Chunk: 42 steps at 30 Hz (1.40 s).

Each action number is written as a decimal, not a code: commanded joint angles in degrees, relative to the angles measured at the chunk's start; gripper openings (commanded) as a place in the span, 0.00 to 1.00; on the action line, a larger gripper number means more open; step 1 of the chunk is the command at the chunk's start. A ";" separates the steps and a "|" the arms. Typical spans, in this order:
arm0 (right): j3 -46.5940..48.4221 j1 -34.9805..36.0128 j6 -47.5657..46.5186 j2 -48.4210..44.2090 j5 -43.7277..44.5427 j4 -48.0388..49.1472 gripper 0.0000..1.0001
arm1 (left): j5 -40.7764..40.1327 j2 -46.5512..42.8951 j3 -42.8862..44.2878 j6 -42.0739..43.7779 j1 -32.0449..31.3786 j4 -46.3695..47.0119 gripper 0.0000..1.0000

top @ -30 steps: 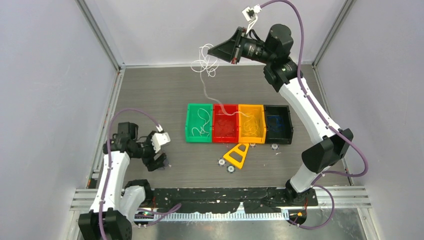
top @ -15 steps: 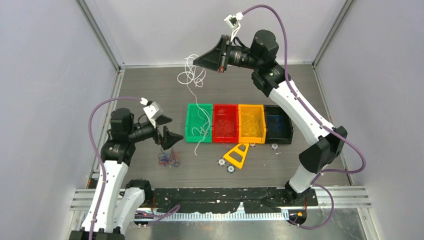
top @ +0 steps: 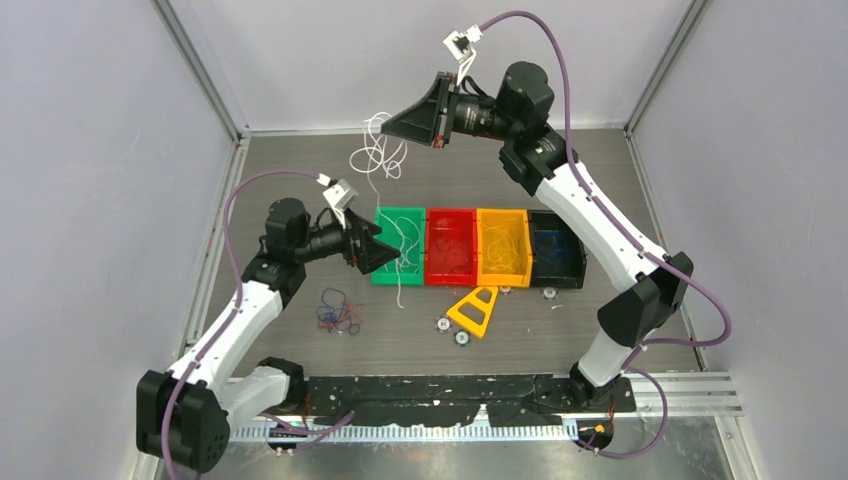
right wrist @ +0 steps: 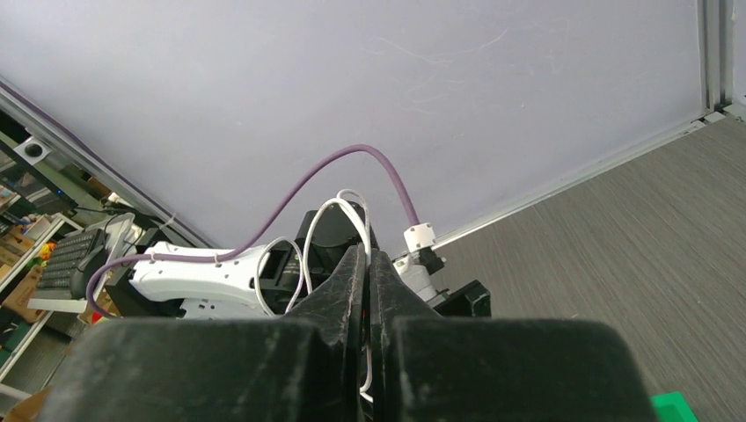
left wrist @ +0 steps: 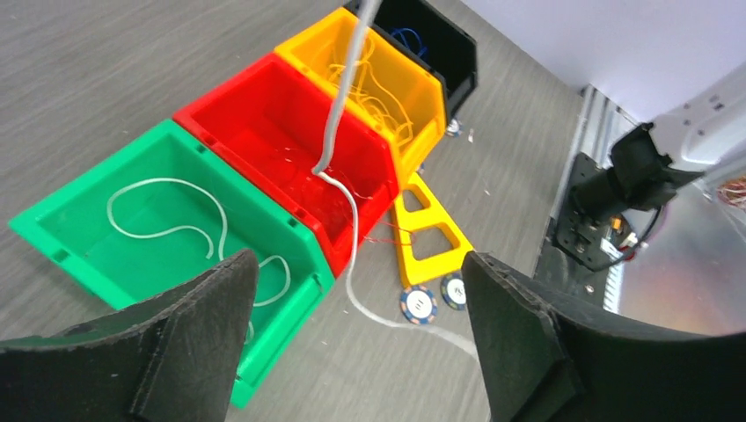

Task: Untangle the cables

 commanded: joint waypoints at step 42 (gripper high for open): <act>11.04 0.15 -30.76 15.66 9.15 -9.99 0.06 | -9.10 0.83 0.26 -0.33 21.66 -7.43 1.00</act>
